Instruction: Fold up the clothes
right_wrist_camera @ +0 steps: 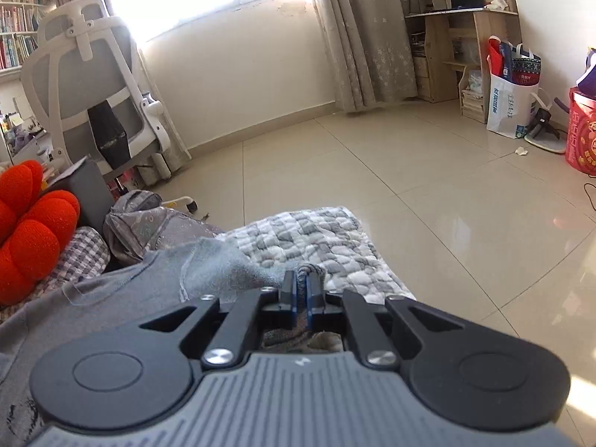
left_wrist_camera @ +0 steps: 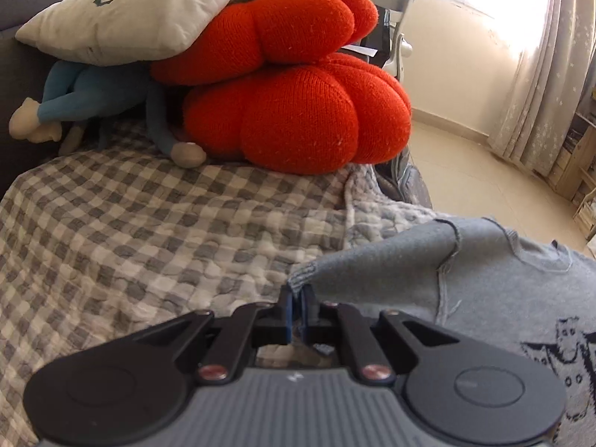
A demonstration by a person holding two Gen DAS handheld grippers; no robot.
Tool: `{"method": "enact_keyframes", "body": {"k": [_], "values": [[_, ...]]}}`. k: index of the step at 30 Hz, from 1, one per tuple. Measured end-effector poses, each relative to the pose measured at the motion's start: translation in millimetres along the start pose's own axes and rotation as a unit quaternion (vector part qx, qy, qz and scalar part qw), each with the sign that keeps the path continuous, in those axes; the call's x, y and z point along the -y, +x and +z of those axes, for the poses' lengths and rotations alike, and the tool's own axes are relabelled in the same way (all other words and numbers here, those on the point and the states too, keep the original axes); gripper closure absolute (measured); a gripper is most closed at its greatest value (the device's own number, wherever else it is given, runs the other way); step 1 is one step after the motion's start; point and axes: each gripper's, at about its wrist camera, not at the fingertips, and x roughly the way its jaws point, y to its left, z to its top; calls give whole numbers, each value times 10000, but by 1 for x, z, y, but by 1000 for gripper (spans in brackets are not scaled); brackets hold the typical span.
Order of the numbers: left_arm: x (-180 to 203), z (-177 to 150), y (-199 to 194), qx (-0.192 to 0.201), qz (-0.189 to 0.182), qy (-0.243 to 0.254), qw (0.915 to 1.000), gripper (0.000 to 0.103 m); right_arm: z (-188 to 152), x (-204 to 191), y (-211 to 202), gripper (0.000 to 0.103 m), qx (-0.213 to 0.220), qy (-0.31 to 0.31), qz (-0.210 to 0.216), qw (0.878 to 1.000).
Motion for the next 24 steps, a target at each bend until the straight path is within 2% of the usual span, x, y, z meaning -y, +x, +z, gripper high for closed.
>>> {"method": "enact_keyframes", "body": {"k": [2, 4, 5, 7, 9, 10, 12, 14, 15, 18, 22, 24], "values": [[-13, -4, 3, -97, 141, 13, 9999, 103, -11, 8, 11, 96, -270, 110, 107, 9995], [-26, -5, 7, -182, 283, -67, 9994, 103, -10, 14, 23, 92, -544, 372, 502, 9966], [-33, -4, 10, -253, 327, -142, 9990, 102, -6, 16, 26, 88, -599, 428, 607, 9954], [-40, 0, 11, -264, 389, -130, 9988, 102, 6, 17, 30, 88, -535, 444, 630, 9956], [-35, 7, 9, -117, 243, -28, 9996, 102, 21, 14, 39, 86, -549, 445, 693, 9951], [-31, 11, 8, -57, 140, 17, 9999, 99, 29, 11, 46, 81, -586, 430, 707, 9948], [-15, 21, 8, 22, -89, 89, 9999, 92, 45, 8, 63, 70, -671, 361, 664, 9949], [6, 32, 15, 30, -241, 230, 9994, 77, 56, 2, 77, 63, -674, 231, 630, 9955], [18, 36, 20, -15, -282, 353, 9990, 63, 60, -1, 83, 63, -692, 150, 651, 9954], [58, 45, 36, -114, -393, 871, 9954, 60, 62, -22, 105, 62, -1015, -385, 1048, 9886], [99, 46, 62, -204, -476, 1406, 9887, 57, 58, -59, 125, 61, -1006, -1399, 1062, 9793], [117, 46, 75, -261, -518, 1649, 9846, 52, 58, -67, 136, 59, -974, -1512, 1114, 9774]]}}
